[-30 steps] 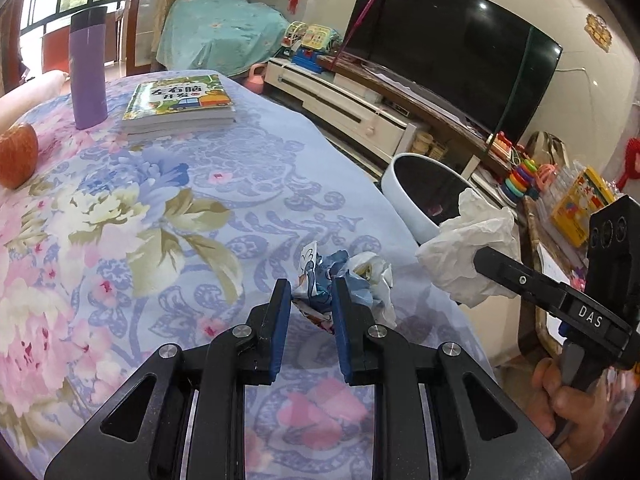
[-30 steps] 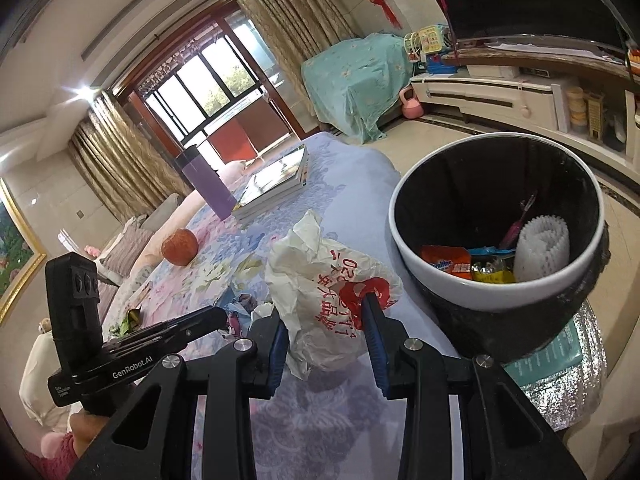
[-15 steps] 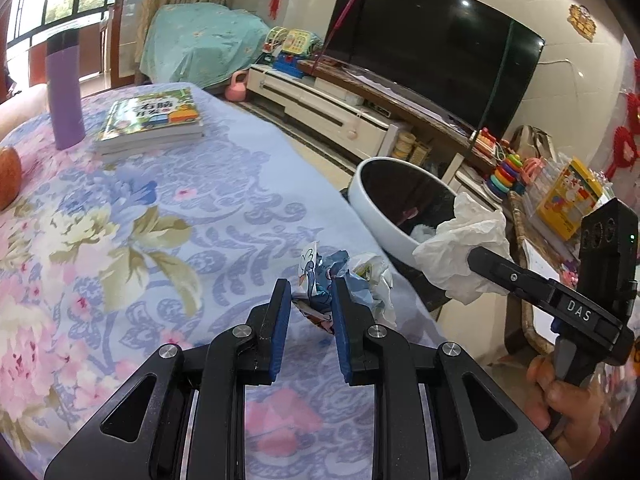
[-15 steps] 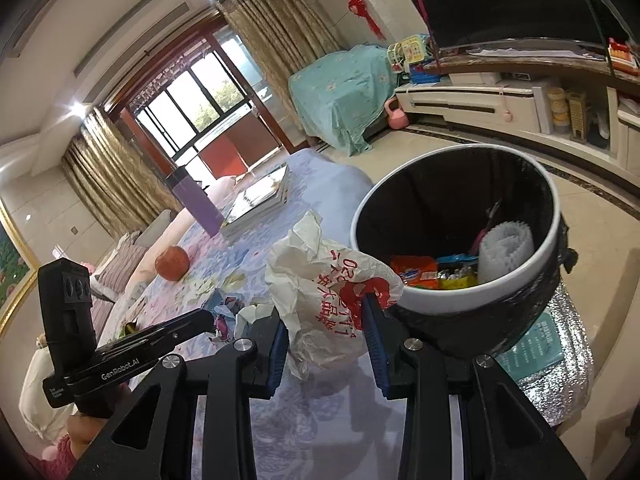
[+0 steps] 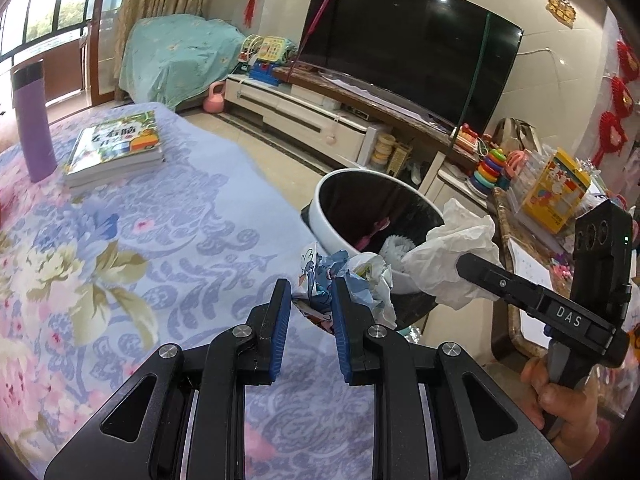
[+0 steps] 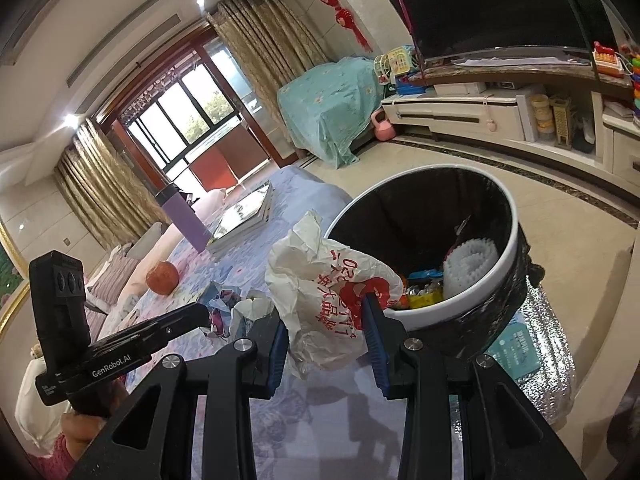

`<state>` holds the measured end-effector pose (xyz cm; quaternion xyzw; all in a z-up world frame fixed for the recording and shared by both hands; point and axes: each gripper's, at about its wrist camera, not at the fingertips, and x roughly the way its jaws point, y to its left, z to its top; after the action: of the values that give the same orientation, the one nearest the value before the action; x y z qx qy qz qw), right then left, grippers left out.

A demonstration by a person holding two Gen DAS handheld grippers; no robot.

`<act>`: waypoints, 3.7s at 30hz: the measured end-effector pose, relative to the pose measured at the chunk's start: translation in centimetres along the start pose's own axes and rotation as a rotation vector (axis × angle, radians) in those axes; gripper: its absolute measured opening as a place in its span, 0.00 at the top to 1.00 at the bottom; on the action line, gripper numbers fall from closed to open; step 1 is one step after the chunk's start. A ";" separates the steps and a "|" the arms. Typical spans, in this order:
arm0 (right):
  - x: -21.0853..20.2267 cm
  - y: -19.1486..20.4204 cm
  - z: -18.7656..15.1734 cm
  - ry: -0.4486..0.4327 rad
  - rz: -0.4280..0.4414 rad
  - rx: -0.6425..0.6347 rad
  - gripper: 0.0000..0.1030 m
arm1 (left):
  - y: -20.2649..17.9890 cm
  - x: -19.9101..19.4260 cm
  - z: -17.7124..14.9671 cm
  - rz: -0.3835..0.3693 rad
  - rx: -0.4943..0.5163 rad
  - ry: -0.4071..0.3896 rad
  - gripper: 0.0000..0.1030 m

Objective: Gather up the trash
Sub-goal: 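Carry the blue wrapper and white plastic bag over the trash bin, then lower both items into the bin and open both tools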

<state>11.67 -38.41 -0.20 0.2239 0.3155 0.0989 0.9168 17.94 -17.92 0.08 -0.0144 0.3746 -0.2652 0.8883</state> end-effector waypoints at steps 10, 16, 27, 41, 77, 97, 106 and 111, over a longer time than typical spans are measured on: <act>-0.6 -1.1 0.5 -0.015 -0.009 0.009 0.66 | -1.3 0.8 1.1 -0.013 0.016 -0.006 0.81; -0.6 -1.7 1.2 -0.020 -0.018 0.010 0.66 | -2.1 1.3 1.9 -0.017 0.028 -0.012 0.81; -0.8 -2.4 2.3 -0.033 -0.039 0.005 0.66 | -3.0 2.3 3.1 -0.019 0.042 -0.017 0.81; -0.5 -3.5 3.8 -0.030 -0.077 -0.003 0.66 | -4.2 4.7 4.6 -0.019 0.059 -0.008 0.81; 1.9 -4.3 5.6 0.050 -0.140 -0.012 0.66 | -5.6 8.6 6.4 0.006 0.086 0.022 0.81; 2.6 -4.9 6.1 0.074 -0.155 -0.015 0.65 | -6.2 9.6 6.5 0.028 0.110 0.035 0.81; 2.9 -5.3 6.3 0.090 -0.160 -0.013 0.64 | -6.3 9.8 6.5 0.036 0.112 0.040 0.81; 3.0 -5.4 6.3 0.100 -0.164 -0.013 0.63 | -6.3 10.1 6.4 0.041 0.113 0.046 0.81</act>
<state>18.18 -44.39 0.03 0.1861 0.3774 0.0364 0.9064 25.17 -29.34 -0.52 0.0494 0.3794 -0.2678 0.8843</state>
